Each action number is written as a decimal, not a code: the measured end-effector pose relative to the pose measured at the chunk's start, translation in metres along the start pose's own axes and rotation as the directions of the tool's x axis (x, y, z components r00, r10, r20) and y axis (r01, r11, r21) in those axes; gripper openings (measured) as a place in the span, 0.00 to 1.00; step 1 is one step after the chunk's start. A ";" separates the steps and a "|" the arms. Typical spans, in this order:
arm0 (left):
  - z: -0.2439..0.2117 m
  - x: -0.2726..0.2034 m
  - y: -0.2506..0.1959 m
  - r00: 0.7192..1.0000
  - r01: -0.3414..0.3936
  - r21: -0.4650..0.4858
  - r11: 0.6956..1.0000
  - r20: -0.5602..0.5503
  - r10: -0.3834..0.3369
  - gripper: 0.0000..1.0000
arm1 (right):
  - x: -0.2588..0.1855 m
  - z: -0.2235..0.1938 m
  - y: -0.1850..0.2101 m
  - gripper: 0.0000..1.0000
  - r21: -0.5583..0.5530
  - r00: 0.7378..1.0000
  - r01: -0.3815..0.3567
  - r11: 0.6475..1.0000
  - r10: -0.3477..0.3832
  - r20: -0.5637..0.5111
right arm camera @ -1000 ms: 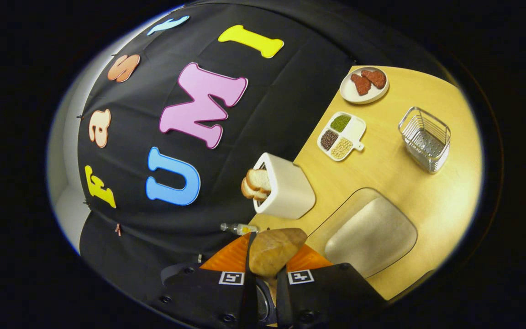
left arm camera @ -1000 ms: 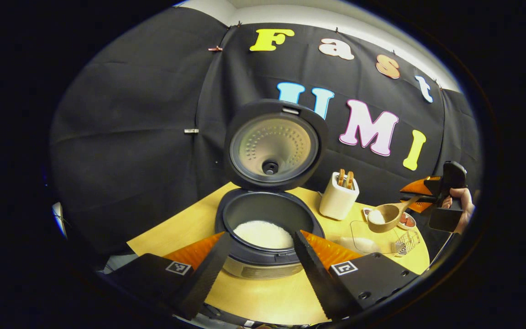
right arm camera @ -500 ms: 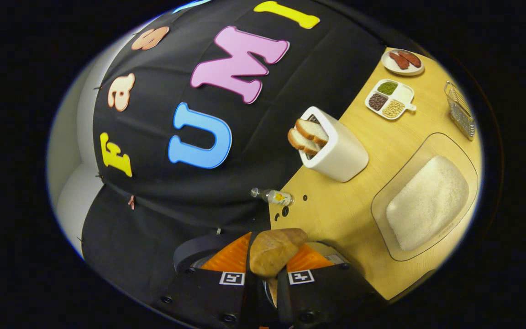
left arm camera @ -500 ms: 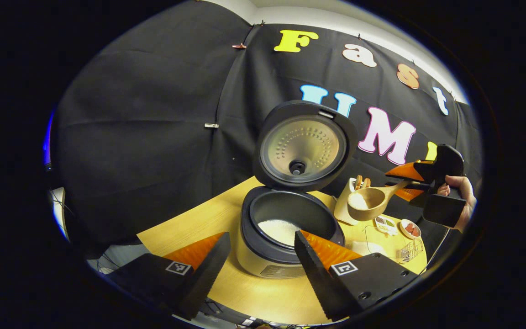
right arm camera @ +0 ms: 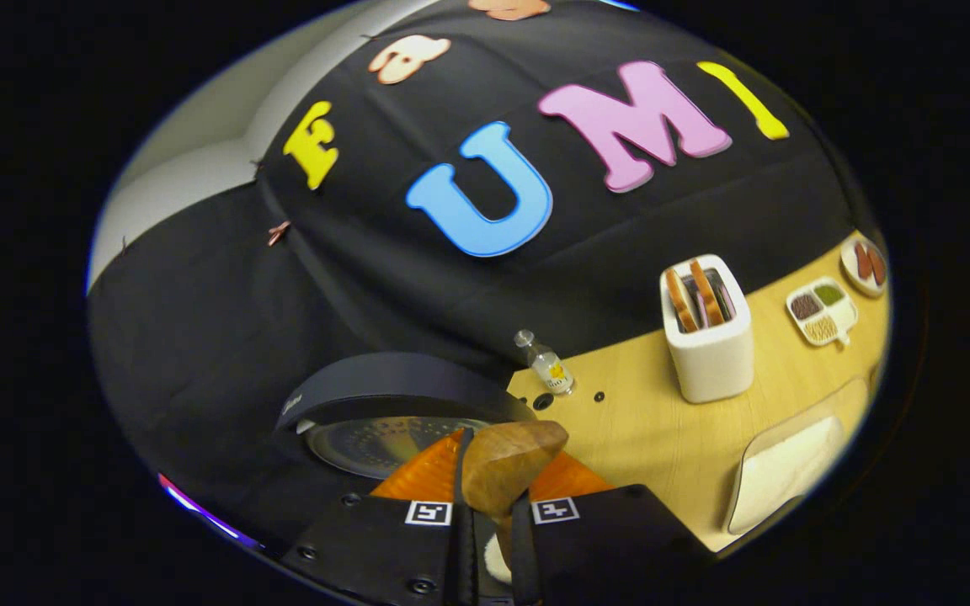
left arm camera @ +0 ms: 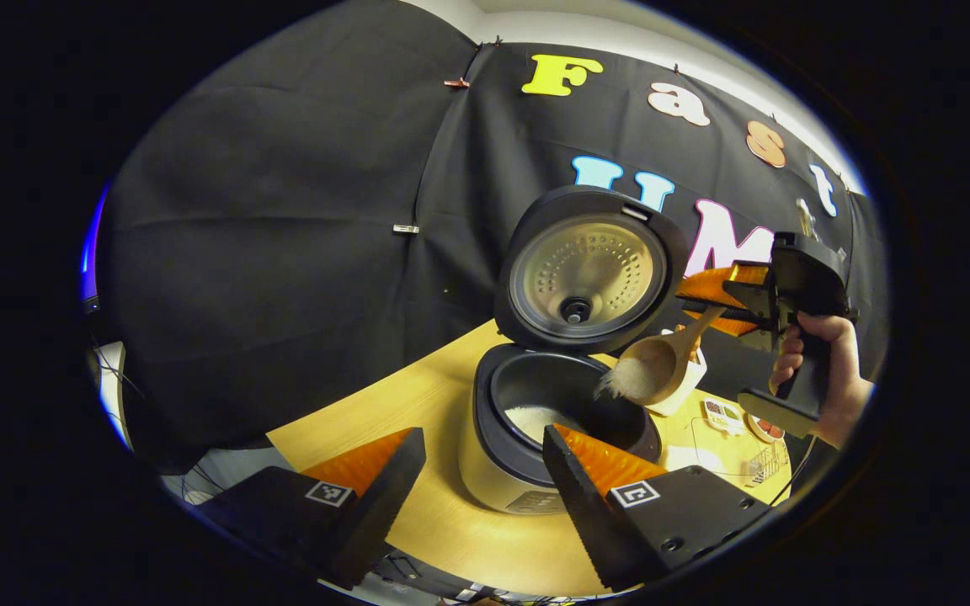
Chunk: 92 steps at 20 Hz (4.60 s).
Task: Close the left gripper, press the button to open the rice cooker; take a wooden spoon from the chopstick holder with the right hand, scoop a spoonful of rice and pour it into the rice cooker, then put the wooden spoon back into the chopstick holder.
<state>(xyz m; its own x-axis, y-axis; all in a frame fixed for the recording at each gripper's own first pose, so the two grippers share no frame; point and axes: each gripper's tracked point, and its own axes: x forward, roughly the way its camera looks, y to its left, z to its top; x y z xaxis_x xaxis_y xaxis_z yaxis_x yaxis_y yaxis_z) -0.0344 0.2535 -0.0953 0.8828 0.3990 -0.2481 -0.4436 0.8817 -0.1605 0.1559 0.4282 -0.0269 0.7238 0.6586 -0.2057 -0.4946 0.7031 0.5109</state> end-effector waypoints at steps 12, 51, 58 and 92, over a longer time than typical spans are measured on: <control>0.008 -0.001 0.010 1.000 -0.005 0.024 1.000 0.019 0.005 0.92 | -0.001 -0.080 0.074 0.20 -0.546 0.958 -0.283 0.788 0.255 -0.129; 0.026 -0.012 -0.181 0.987 0.141 0.155 0.978 0.060 -0.152 0.95 | -0.267 0.148 -0.395 0.19 0.189 0.787 0.521 0.832 -0.555 0.271; 0.013 -0.028 -0.189 0.998 0.046 0.148 0.988 0.030 -0.051 0.95 | -0.265 0.124 -0.481 0.20 0.276 0.756 0.571 0.773 -0.626 0.192; 0.206 0.033 -0.165 0.886 -0.017 0.275 0.961 0.450 -0.113 0.92 | -0.378 0.077 -0.430 0.98 -0.010 0.652 0.734 0.679 -0.699 0.293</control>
<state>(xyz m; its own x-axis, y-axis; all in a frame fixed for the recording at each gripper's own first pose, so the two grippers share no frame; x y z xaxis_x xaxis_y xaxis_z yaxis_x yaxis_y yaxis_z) 0.0996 0.1729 0.1198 0.9019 0.3667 0.2282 -0.3986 0.9102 0.1126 0.1323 -0.1433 -0.1043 0.9587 -0.1409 -0.2470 0.1900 0.9637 0.1876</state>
